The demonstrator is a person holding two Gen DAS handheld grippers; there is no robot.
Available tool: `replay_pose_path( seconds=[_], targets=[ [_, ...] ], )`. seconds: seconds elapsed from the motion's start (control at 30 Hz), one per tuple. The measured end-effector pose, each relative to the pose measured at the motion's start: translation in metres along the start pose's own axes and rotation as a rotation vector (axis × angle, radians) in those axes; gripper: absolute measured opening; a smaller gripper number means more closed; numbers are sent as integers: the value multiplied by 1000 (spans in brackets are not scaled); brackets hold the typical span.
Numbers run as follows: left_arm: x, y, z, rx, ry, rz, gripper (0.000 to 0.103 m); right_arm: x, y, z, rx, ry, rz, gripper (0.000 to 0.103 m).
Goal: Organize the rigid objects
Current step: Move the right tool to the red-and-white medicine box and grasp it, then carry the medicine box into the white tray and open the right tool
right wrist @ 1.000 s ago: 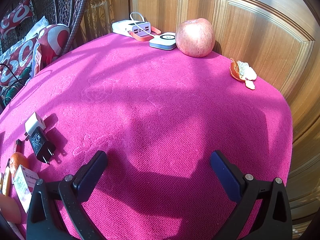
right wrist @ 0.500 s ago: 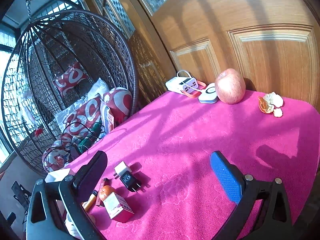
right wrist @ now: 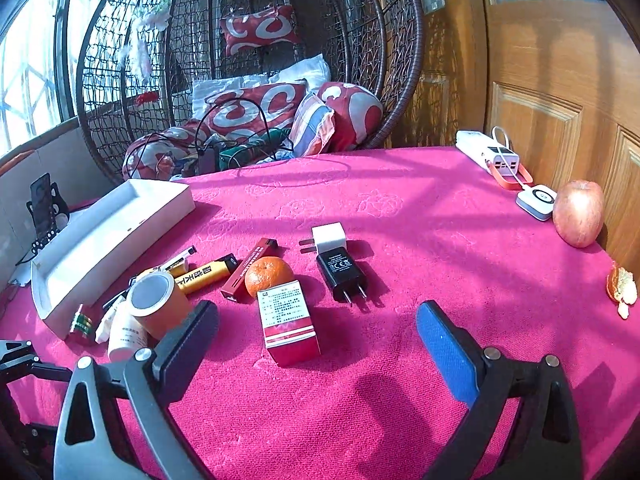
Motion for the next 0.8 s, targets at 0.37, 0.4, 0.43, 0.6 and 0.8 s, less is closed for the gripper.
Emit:
replay_pose_path(
  seconds=[0.37, 0.4, 0.43, 0.6, 0.8],
  targets=[
    [1, 1, 0, -5, 1, 2, 56, -20, -17, -54, -213, 24, 87, 59],
    [0, 1, 1, -2, 12, -1, 47, -21, -16, -53, -208, 26, 93, 53],
    [-1, 1, 1, -1, 9, 3, 47, -21, -16, -53, -210, 27, 98, 46],
    [-2, 3, 3, 16, 11, 10, 46, -15, -17, -47, -192, 17, 61, 31],
    [-7, 15, 19, 83, 39, 15, 46, -8, -5, -15, -92, 27, -4, 31]
  ],
)
Point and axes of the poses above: each gripper's, at about its wrist camera, not at the fingertips, and z roughly against the way its jaws point, x to its right, y to its top, the point moved 8 cm from there along -z, roughly the way its jaws point, and after that the axes turned 7 degrees about z, right-handed, at the moved point
